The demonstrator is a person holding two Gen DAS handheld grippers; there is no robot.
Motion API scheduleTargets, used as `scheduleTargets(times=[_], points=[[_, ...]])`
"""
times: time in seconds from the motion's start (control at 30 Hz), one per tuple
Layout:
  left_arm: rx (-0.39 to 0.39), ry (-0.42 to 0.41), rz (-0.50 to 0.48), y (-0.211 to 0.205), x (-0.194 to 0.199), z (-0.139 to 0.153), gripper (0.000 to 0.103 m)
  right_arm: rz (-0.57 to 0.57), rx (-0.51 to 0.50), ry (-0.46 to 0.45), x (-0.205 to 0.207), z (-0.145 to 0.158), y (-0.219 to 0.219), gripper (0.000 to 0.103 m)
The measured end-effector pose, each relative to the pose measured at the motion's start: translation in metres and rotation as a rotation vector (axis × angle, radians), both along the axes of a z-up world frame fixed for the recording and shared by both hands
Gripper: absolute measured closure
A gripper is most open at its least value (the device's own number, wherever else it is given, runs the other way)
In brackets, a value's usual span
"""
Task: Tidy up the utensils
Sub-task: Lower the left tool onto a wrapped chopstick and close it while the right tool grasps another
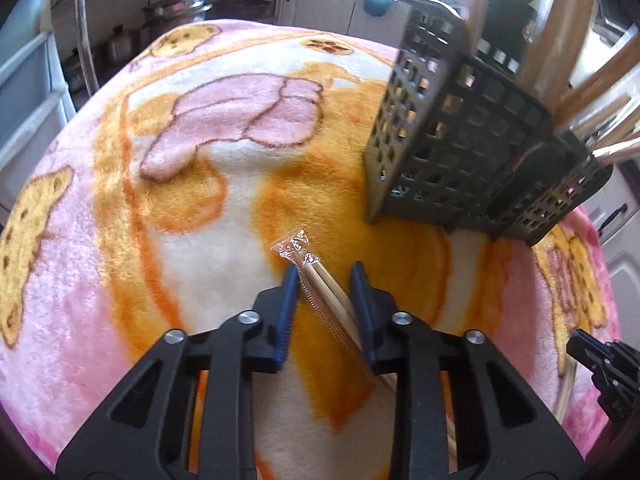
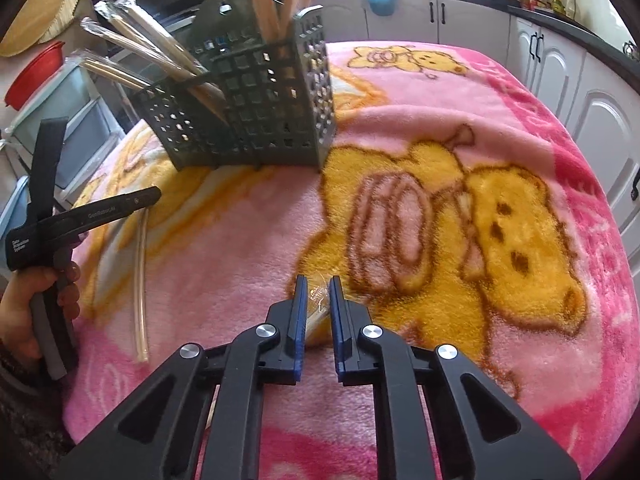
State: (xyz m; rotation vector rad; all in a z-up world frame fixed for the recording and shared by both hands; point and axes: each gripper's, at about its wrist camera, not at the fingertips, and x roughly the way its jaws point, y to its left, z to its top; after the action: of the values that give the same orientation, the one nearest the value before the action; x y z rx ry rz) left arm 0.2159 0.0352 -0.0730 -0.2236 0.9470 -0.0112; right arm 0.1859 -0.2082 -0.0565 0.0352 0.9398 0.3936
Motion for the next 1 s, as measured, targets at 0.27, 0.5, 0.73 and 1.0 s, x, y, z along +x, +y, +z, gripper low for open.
scheduleTargets(times=[0.27,0.5,0.73,1.0], points=[[-0.101,0.021,-0.022,0.028,0.0,-0.002,0.093,0.041,0.035,-0.06,-0.005,0.02,0.008,0.093],[-0.154,0.031,-0.055,0.052,-0.011,-0.006,0.097,0.063,0.042,-0.096,-0.009,0.032,0.013,0.093],[-0.25,0.055,-0.073,0.07,-0.029,-0.003,0.099,0.075,0.058,-0.108,-0.009,0.039,0.015,0.094],[-0.29,0.029,-0.06,0.084,-0.036,0.01,0.1,0.099,0.074,-0.142,-0.011,0.049,0.021,0.095]])
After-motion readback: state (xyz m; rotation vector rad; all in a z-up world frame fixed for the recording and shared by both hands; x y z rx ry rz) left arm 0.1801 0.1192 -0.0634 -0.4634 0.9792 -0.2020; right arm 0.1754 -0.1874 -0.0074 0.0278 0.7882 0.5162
